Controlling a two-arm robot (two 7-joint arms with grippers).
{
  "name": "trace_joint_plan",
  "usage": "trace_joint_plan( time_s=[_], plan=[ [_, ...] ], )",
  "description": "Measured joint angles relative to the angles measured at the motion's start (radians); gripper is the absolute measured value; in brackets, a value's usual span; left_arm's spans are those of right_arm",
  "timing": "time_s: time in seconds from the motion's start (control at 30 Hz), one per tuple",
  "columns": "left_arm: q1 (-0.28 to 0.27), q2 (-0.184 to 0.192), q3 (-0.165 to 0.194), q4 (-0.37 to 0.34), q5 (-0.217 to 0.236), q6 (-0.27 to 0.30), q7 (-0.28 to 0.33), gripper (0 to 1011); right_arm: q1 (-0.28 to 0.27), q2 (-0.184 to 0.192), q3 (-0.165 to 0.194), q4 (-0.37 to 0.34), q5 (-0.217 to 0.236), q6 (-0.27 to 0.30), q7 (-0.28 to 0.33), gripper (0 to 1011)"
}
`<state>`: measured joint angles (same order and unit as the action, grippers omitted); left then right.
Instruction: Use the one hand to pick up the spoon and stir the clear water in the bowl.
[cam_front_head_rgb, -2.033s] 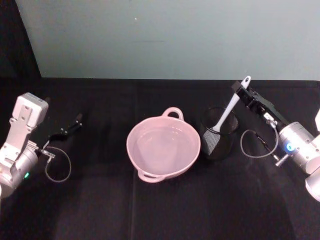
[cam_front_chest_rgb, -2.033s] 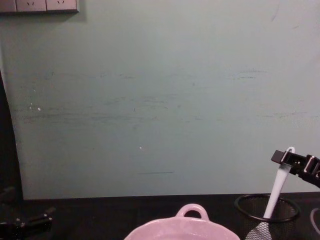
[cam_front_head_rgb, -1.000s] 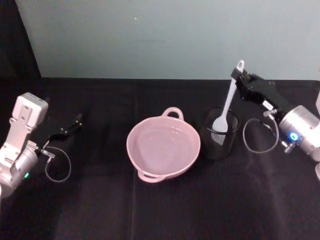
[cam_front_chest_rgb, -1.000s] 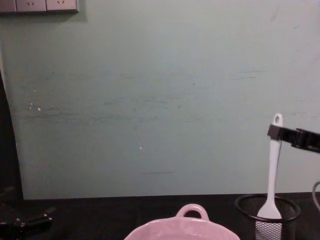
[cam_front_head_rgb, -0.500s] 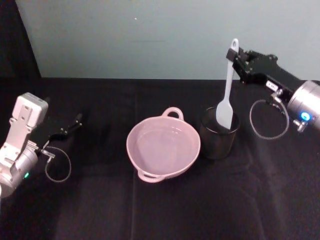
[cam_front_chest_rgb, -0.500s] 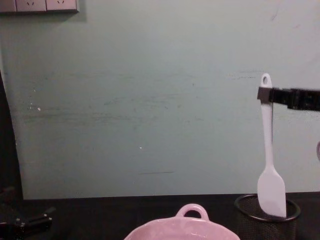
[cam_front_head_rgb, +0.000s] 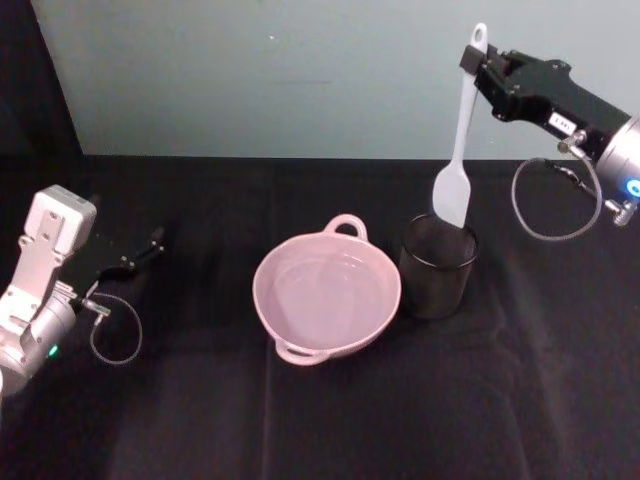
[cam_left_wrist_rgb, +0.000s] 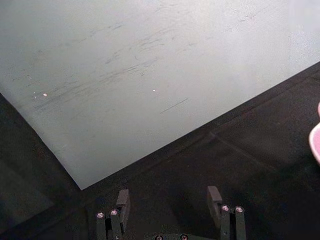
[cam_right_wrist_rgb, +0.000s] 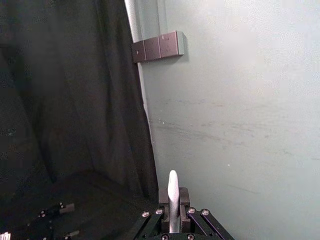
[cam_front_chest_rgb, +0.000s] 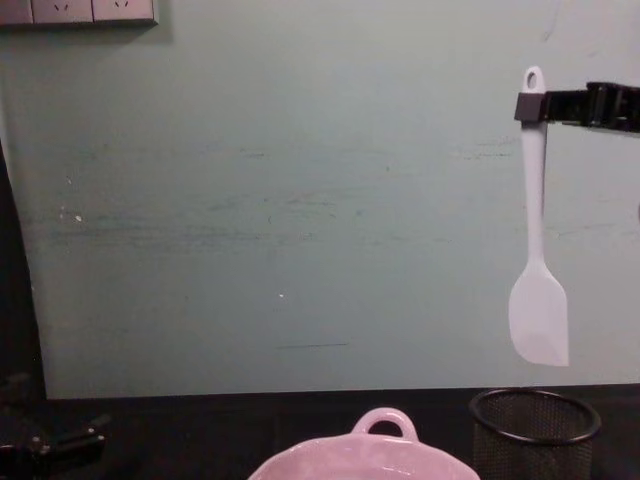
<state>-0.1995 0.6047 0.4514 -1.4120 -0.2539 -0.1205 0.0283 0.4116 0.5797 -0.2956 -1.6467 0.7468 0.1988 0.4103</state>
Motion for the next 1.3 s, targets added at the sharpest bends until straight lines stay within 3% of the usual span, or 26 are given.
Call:
trace_joint_plan(
  time_s=[0.97, 1.1, 1.3],
  plan=[
    [0.000, 0.000, 0.000, 0.000, 0.000, 0.000, 0.000, 1011, -0.003, -0.003, -0.002, 0.007, -0.004, -0.005, 0.002, 118],
    [0.000, 0.000, 0.000, 0.000, 0.000, 0.000, 0.000, 1011, 0.006, -0.005, -0.022, 0.011, -0.007, -0.008, 0.001, 117],
    [0.000, 0.000, 0.000, 0.000, 0.000, 0.000, 0.000, 1011, 0.035, -0.040, -0.076, 0.034, -0.026, -0.023, 0.004, 118]
  ],
)
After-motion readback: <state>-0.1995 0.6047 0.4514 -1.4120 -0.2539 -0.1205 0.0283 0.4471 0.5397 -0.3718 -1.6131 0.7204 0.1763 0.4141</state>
